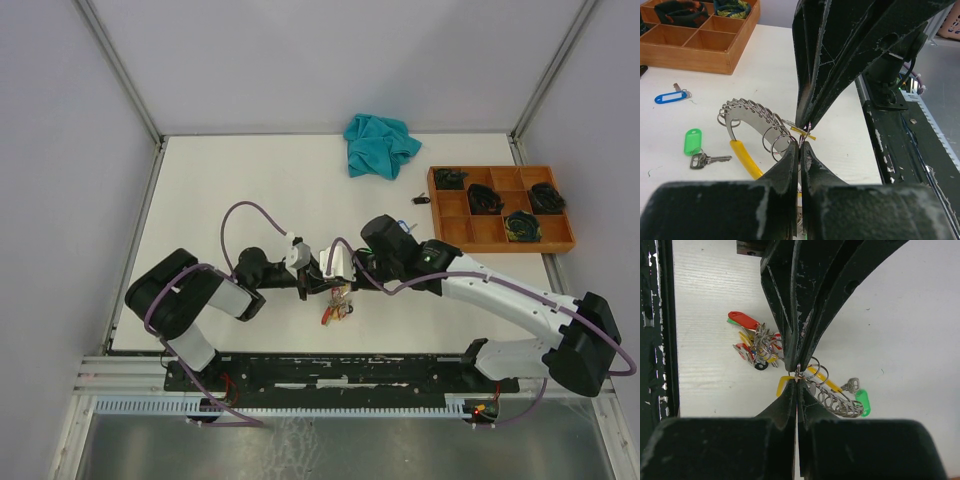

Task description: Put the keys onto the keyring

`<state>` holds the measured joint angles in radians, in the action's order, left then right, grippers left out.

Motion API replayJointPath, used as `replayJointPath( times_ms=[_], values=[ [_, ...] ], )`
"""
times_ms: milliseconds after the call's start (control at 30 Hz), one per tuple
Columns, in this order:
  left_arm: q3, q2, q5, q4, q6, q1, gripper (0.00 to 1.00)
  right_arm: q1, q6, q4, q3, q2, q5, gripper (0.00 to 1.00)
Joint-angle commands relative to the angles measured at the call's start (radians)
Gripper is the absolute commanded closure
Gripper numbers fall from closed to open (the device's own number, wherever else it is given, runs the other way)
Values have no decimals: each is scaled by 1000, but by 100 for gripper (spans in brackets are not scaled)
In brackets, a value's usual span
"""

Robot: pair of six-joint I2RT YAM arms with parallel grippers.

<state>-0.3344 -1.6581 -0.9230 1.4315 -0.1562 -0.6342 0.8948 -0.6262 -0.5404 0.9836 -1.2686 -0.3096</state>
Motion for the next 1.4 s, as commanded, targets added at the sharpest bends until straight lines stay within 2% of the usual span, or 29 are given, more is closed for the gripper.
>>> replayJointPath(
  times_ms=[0,200,467,1167,1200,1367],
  values=[
    [-3,21,-1,81,-29,6,97,4,25,24,-7,62,73,99],
    [10,46,36,106,-55,13,97,2,83,40,-74,115,132,99],
    [17,56,72,165,-110,16,97,3,119,81,-114,90,66,99],
    [30,76,187,196,-118,-10,97,3,175,244,-143,34,-30,99],
    [34,78,192,196,-112,-10,97,3,180,243,-148,41,-23,98],
    [43,119,199,107,-33,-10,97,1,229,223,-202,138,21,75]
  ],
)
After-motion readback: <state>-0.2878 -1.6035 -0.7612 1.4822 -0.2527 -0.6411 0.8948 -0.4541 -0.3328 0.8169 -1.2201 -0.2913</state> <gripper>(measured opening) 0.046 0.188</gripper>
